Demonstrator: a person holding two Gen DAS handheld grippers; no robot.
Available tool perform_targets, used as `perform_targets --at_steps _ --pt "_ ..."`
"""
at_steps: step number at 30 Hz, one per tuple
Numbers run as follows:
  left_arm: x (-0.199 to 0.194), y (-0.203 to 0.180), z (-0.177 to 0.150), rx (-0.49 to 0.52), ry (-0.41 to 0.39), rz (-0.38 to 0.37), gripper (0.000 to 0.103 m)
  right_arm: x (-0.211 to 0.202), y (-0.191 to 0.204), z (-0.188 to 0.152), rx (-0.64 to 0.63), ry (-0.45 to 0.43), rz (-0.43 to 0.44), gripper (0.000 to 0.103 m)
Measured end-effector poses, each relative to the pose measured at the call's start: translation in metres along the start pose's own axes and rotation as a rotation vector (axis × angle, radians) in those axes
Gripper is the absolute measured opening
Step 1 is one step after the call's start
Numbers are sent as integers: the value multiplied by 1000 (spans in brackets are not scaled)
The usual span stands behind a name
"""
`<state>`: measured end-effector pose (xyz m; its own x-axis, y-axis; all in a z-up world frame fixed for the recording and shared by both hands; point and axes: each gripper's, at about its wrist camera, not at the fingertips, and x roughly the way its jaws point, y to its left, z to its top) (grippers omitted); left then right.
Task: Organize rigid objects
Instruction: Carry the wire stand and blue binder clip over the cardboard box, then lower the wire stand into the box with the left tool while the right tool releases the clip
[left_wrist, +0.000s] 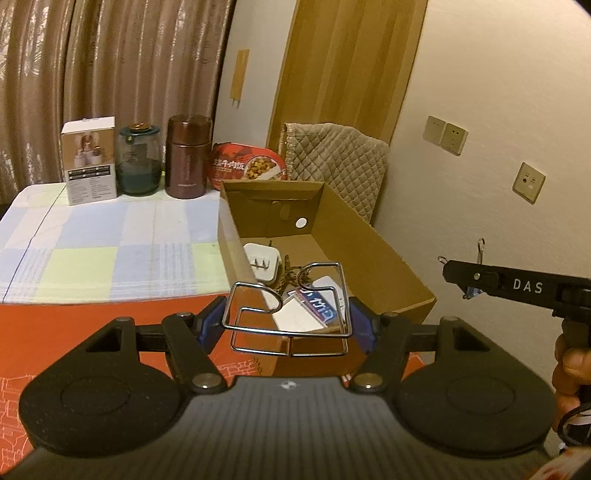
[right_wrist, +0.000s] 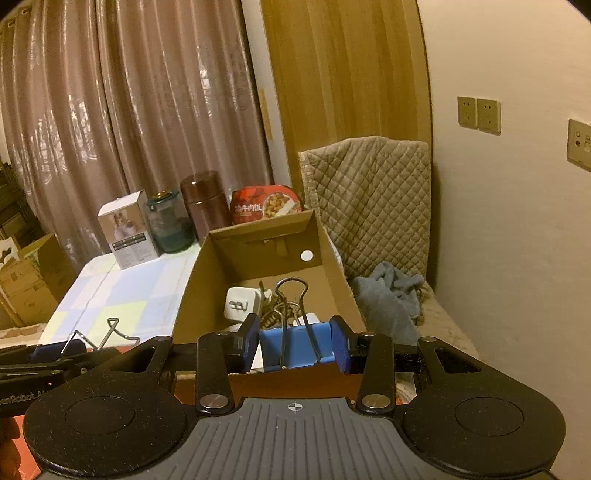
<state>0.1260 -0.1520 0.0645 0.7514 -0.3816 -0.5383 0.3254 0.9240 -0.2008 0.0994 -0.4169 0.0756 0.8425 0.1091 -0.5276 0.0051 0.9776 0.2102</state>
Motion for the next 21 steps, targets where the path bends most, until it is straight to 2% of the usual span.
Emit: perform_targets --at_steps 8,16,21 --pt "25 -9 11 15 18 -24 65 20 -1 9 -45 28 7 38" --pt "59 -9 25 50 42 -30 65 59 -2 30 -112 84 24 38" --pt "83 -3 41 49 61 -78 65 84 -7 46 -132 111 31 38"
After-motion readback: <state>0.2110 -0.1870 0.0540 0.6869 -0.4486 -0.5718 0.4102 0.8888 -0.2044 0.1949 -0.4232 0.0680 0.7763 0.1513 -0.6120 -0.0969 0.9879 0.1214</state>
